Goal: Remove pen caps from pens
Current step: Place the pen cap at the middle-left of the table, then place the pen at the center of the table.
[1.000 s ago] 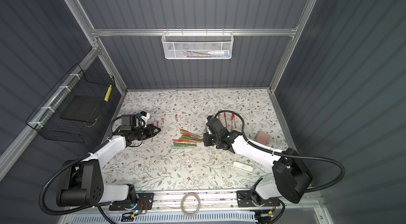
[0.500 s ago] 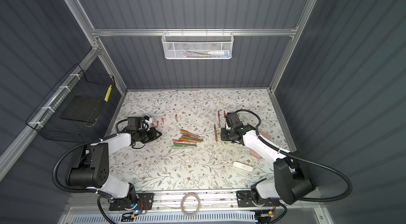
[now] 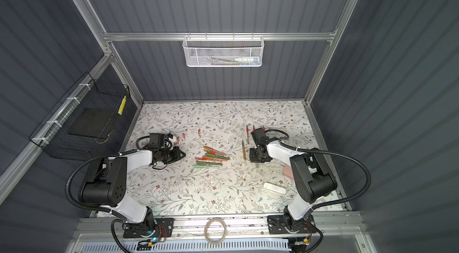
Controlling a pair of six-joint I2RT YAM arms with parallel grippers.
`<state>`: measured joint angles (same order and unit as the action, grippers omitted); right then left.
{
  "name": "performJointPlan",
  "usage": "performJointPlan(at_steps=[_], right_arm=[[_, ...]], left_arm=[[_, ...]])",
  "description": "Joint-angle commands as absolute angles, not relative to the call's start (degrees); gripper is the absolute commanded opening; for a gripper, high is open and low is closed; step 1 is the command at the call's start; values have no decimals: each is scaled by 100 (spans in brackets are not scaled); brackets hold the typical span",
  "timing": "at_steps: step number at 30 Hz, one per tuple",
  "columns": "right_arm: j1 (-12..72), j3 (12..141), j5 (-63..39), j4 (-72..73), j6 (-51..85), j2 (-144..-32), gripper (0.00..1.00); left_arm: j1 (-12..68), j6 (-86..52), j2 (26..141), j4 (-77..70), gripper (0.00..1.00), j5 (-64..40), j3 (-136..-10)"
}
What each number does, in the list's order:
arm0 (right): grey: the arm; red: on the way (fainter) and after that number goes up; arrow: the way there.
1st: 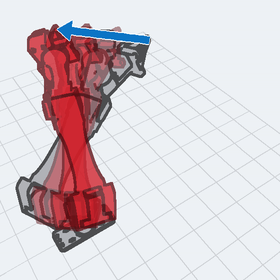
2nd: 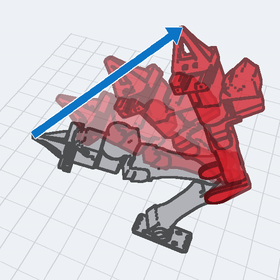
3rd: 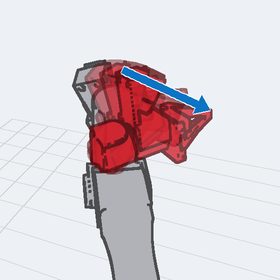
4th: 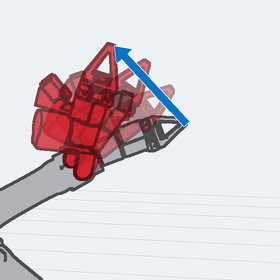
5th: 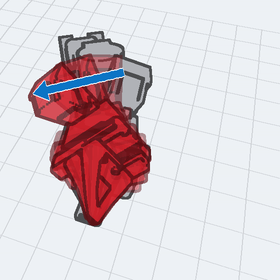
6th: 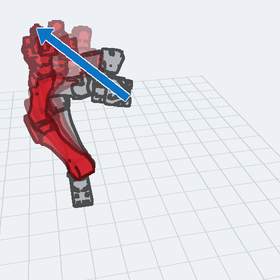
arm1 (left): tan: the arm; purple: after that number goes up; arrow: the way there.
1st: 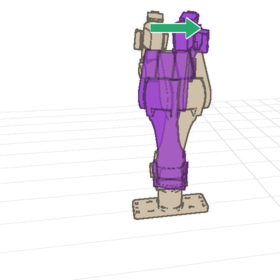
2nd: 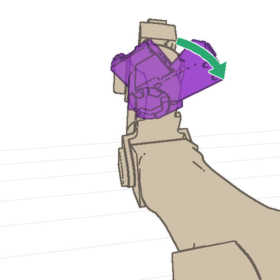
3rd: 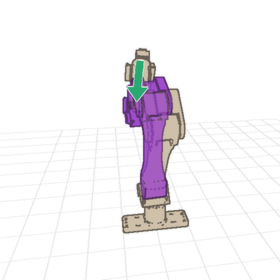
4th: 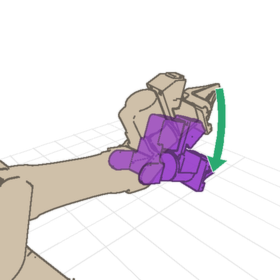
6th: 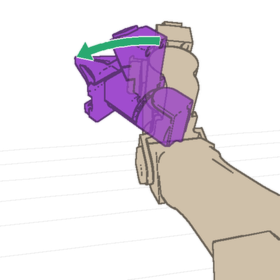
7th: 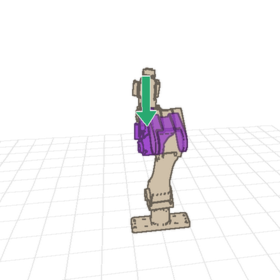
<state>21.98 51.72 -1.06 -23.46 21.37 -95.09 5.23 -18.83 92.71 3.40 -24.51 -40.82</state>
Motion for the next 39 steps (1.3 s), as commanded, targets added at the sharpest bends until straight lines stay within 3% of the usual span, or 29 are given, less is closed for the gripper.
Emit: performJointPlan(at_steps=[1,6,9,22,36,39], right_arm=[[2149,5239,-2,-2356,2118,-9652,0],[2145,5463,192,-2581,2136,-9791,4],[2144,5462,182,-2482,2127,-9802,5],[2115,5549,244,-2606,2118,-9871,10],[2109,5515,378,-2692,2185,-9782,26],[2109,5500,439,-2657,2145,-9715,27]], left_arm=[[563,-1881,9478,547,10,-2282,-4019],[563,-1890,9425,724,20,-2144,-4131],[563,-1881,9203,589,35,-2223,-3974],[498,-1477,8009,876,58,-2058,-4039],[-1150,-1379,6778,853,99,-2830,-4359],[-1159,-1248,6727,782,100,-2805,-4333]])
